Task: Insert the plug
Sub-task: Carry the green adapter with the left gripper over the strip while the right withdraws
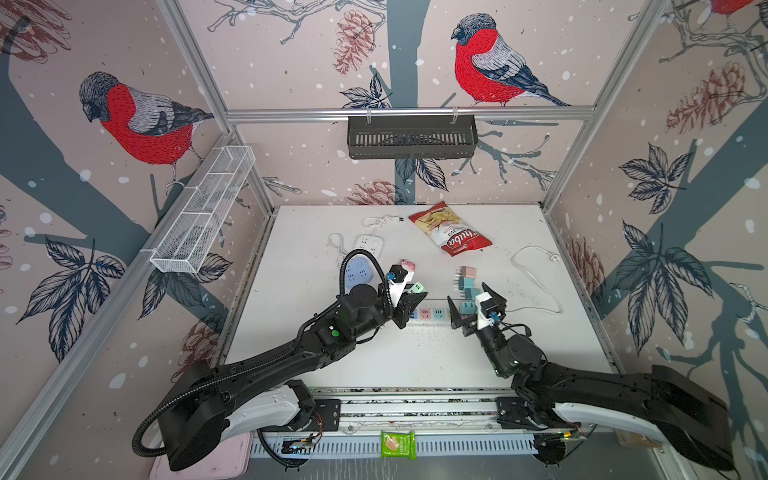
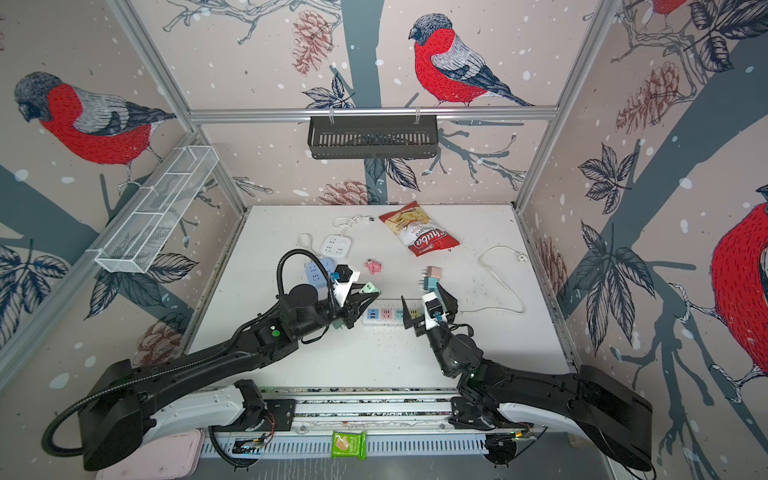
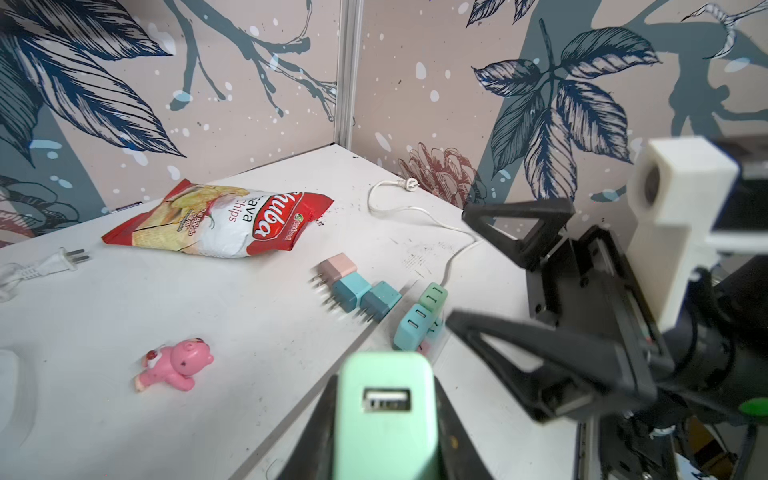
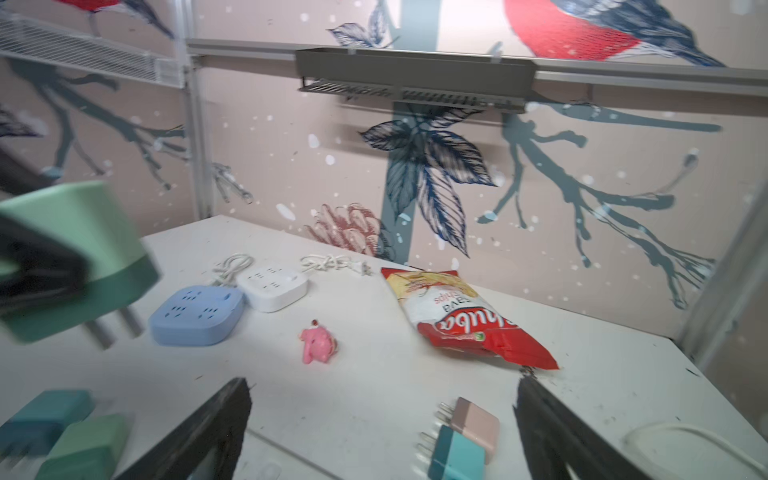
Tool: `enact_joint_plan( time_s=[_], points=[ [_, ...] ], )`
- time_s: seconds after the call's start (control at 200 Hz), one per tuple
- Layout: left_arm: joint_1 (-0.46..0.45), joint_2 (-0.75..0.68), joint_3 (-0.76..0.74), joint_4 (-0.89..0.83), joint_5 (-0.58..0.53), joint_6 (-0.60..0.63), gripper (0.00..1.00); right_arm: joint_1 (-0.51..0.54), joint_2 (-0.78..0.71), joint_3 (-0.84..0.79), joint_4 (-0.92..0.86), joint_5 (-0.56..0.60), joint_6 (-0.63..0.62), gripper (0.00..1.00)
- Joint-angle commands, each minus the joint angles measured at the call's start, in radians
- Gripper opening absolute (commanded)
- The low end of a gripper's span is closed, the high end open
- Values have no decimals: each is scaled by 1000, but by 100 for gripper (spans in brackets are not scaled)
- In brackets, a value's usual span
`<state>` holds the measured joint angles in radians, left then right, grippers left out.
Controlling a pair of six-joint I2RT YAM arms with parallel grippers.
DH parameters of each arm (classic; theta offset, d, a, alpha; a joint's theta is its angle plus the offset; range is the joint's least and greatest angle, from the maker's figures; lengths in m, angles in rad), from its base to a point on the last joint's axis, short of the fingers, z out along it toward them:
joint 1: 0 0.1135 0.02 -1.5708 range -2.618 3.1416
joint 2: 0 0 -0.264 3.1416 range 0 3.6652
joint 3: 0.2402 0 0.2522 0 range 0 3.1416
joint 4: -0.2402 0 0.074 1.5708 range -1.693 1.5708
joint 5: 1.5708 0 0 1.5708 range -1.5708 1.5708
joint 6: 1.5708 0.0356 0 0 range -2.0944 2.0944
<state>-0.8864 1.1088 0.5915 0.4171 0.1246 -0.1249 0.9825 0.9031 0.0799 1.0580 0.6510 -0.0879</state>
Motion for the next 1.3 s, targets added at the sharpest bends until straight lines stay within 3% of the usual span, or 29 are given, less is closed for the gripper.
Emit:
enact_joint_plan(
  time_s=[0.0,0.195,0.36,0.47,0.54,0.665,0.946,1.046,1.151,1.296],
  points=[
    [0,25,12,52,-32,64,0,-122,-58,4,-156,-9,245,100],
    [0,103,32,42,38,144,0,-386,-196,-44,-348,-33,475,100],
    [0,154,38,19,91,224,0,-530,-301,-60,-440,-122,535,100],
    [-5,205,56,-43,255,347,0,-556,-318,-27,-507,-61,532,100],
    [-15,240,79,-69,253,358,0,-568,-304,-36,-469,-38,535,100],
    [-33,299,127,-140,231,398,0,-620,-215,-95,-240,-66,545,100],
    [-54,393,193,-201,243,431,0,-629,58,90,-381,-183,536,100],
    [-53,399,228,-242,294,453,0,-631,86,110,-398,-170,546,100],
    [-51,424,227,-121,240,439,0,-634,119,112,-365,-166,540,100],
    [-45,514,351,-137,218,457,0,-633,130,142,-421,-192,540,100]
  ],
)
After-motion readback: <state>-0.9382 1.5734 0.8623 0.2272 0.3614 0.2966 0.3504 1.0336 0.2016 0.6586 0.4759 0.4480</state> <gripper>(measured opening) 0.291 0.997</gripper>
